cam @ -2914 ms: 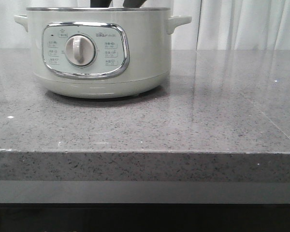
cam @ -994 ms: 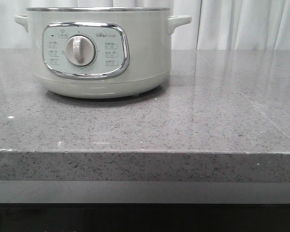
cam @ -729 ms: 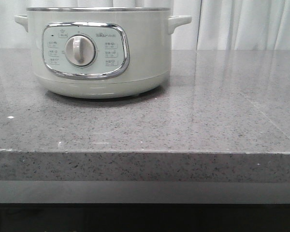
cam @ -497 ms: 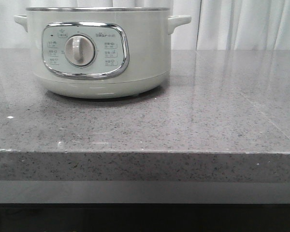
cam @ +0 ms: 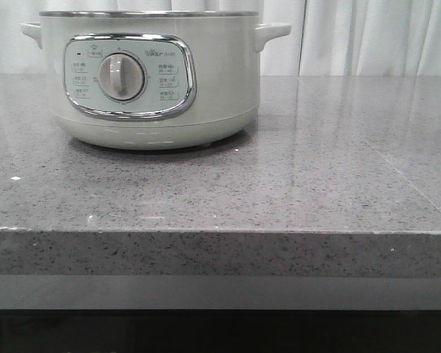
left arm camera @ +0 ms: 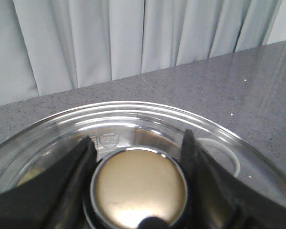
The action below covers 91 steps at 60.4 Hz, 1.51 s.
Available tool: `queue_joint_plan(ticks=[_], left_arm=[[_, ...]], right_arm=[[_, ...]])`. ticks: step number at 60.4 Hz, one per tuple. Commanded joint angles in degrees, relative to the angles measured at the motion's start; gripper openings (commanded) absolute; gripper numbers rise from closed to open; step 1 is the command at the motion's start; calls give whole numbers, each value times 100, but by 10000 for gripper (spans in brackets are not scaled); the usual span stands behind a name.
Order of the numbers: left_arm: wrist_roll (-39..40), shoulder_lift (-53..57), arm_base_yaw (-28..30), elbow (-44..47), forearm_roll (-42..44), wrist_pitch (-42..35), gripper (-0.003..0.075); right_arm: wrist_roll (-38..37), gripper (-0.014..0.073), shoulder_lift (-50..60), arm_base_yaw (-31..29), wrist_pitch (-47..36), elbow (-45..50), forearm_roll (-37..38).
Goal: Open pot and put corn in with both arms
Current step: 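Lower the glass lid back onto the pot with the left gripper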
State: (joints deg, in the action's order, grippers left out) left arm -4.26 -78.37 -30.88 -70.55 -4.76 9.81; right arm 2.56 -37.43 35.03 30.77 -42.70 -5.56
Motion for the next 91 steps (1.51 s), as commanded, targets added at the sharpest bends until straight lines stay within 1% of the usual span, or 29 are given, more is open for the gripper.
queue_joint_plan(ticks=[1, 16, 40, 51, 59, 77, 85, 91], left_arm=[[-26, -24, -45, -471, 19, -981, 221], [-17, -684, 116, -1012, 106, -981, 221], [-17, -1234, 163, -1206, 130, -1062, 221], [-17, -1370, 236, -1206, 130, -1170, 221], [-17, -1394, 332, -1206, 95, -1115, 221], [-15, -1406, 332, -1206, 95, -1068, 221], [-15, -1406, 332, -1206, -242, -1068, 221], [-15, -1406, 318, -1206, -334, -1068, 221]], right_arm=[[23, 531, 10, -5, -377, -136, -27], [23, 531, 10, -5, -377, -136, -27], [23, 531, 10, -5, -382, -136, -27], [23, 531, 10, -5, -382, -136, -27], [23, 531, 10, -5, -382, -136, -27], [23, 531, 10, -5, -382, -136, -27], [23, 531, 10, -5, -382, -136, -27], [23, 531, 10, -5, -382, -136, -27]])
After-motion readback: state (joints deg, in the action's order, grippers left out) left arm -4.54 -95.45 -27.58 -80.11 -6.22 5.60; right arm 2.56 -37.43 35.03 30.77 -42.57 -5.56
